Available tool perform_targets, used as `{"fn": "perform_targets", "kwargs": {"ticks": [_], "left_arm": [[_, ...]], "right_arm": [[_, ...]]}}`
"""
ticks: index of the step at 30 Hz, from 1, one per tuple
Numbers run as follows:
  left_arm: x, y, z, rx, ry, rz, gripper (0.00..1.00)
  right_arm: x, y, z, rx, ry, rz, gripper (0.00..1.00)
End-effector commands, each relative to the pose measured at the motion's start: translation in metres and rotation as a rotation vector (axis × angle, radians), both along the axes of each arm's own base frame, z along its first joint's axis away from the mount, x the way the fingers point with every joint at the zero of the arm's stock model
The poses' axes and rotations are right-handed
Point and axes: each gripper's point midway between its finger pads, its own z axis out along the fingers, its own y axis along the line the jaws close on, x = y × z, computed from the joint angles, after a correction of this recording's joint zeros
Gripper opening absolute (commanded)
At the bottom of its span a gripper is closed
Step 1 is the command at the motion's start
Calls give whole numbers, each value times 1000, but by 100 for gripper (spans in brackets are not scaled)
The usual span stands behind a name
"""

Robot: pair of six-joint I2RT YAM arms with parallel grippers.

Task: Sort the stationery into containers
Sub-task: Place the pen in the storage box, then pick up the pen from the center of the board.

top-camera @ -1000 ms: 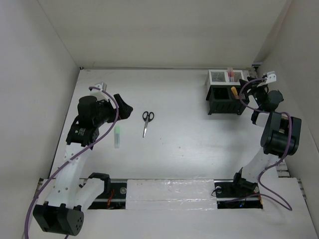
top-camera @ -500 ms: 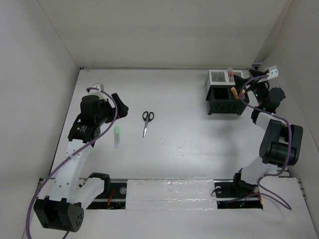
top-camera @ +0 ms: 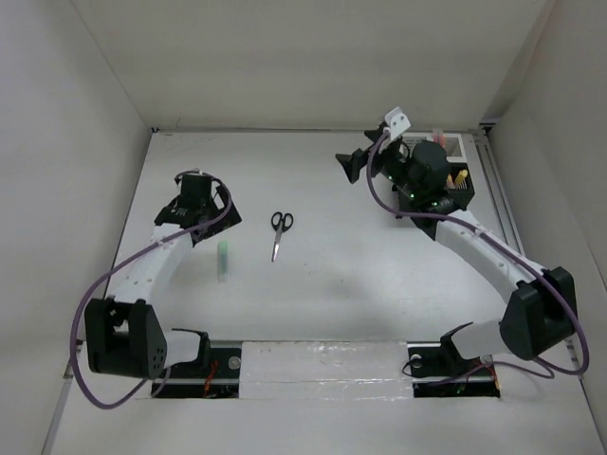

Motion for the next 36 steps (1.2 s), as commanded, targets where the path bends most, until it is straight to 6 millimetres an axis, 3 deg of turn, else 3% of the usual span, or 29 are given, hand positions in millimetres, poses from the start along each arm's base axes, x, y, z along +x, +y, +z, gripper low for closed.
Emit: {"fn": "perform_targets", "kwargs": {"ticks": [1,2,3,9,12,14,20,22,24,32,34,36], "left_arm": [[-4,8,-12,33,86,49,100],[-6,8,-16,31,106,57,100],[-6,10,-16,43,105,66,100],[-24,-3,-43,-45,250,65,100],[-27,-10,-68,-109,331,30,96],[-32,-16,-83,-114,390,15,96],[-42,-18,-106,-76,484,8,94],[-47,-15,-115,-61,525,15,79],[-48,-15,-117,-63,536,25,72],[-66,-30,-124,35,591,-1,71],[-67,-30,-124,35,591,-1,60],[-67,-30,-126,34,600,9,56]], "right_arm": [[-11,-7,-37,-10,140,-76,100],[-19,1,-35,6,139,-44,100],[-23,5,-46,9,167,-35,100],[-49,21,-22,36,129,42,100],[-56,17,-13,54,115,44,100],[-57,18,-18,49,123,52,100],[-59,12,-19,50,128,94,100],[-60,9,-14,54,118,95,100],[-57,5,-14,55,118,86,100],[-56,-4,-17,70,128,76,100],[-54,-8,-22,74,143,64,100],[-55,-11,-16,80,125,68,100]]}}
